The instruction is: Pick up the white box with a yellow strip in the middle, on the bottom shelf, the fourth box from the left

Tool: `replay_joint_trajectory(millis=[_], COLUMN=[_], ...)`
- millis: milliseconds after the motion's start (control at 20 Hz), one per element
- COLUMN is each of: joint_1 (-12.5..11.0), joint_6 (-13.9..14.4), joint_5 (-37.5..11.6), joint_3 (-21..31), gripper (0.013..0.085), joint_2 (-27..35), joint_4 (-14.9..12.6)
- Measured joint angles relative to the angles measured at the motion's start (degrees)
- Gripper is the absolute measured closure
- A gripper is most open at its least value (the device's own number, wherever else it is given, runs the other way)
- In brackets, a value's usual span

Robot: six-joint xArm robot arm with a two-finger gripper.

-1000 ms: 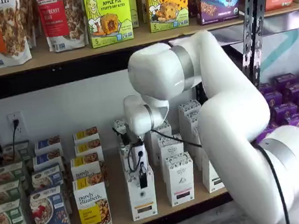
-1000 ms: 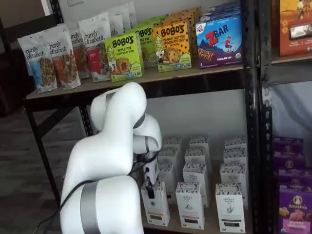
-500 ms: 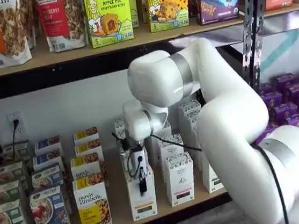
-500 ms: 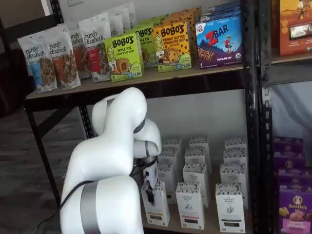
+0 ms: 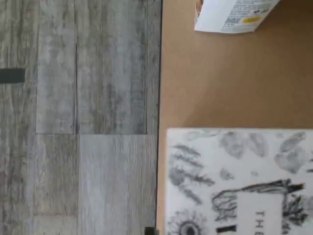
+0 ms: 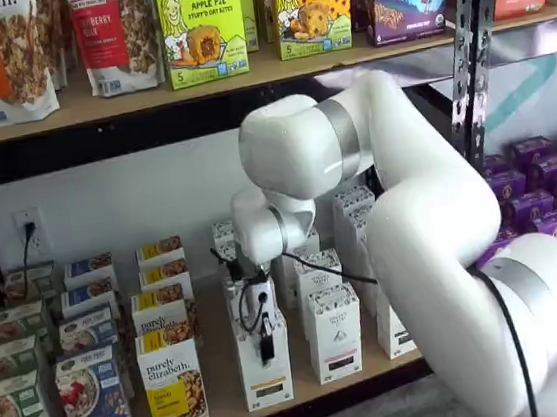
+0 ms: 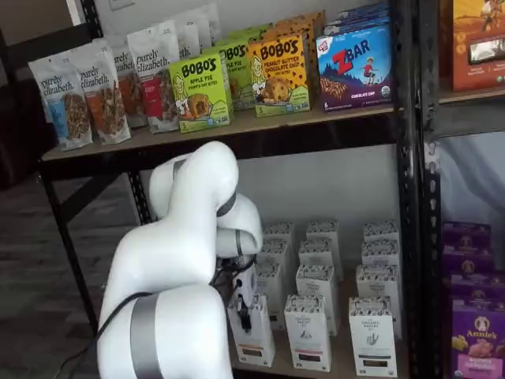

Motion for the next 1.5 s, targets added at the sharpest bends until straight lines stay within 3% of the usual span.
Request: replay_joint_trajectory(millis=[300,450,550,950,1500], joint_1=[0.13,0.19,0.20,0.56,1.18], joint_6=[0.50,0.35,-0.41,0.57,2.97], joint_5=[0.56,0.81,1.02,-2.63,-3.18], joint_3=[-0.13,-0.09,1.34,11.38,18.22], gripper=[0.0330,0.0450,0.0490,0.0490,0.0490], joint_2=[0.12,0.07,-1.00,-7.86,-12.79], joint_4=[-0.43,-0.18,0.73,-0.22,-2.31])
